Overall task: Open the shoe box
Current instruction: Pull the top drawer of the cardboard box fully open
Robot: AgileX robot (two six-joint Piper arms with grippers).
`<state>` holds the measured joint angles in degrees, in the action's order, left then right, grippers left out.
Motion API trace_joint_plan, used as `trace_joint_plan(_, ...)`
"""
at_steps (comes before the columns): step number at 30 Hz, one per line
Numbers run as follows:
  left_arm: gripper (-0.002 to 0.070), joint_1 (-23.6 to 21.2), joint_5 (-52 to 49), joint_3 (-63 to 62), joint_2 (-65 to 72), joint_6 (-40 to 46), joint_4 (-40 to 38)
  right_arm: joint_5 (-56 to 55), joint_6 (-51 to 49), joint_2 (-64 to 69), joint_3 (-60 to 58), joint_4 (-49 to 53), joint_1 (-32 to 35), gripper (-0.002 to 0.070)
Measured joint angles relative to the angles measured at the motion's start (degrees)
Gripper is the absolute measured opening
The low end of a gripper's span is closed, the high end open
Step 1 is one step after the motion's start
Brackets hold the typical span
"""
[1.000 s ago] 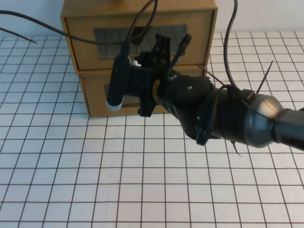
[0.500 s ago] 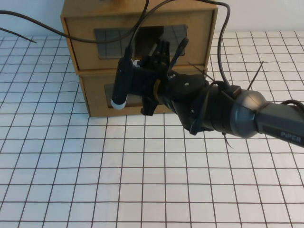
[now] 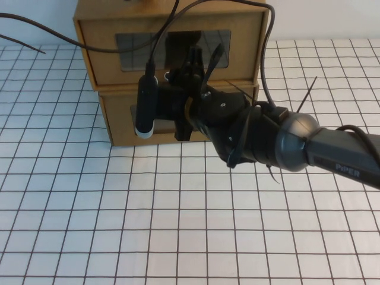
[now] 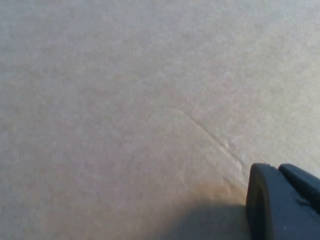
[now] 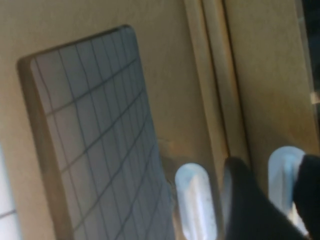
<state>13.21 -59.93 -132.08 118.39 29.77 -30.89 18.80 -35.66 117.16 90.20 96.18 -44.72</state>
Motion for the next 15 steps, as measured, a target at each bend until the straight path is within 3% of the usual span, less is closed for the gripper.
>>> trace_joint_plan(10,-0.0002,0.0,-0.2,0.0,0.0,0.0,0.0,3.5,1.2,0.3,0.4,0.9,-0.3,0.0027)
trace_joint_plan(15,-0.0002,0.0,-0.8,0.0,0.0,-0.1,0.0,4.5,1.3,0.5,0.5,0.9,-0.6,0.0012)
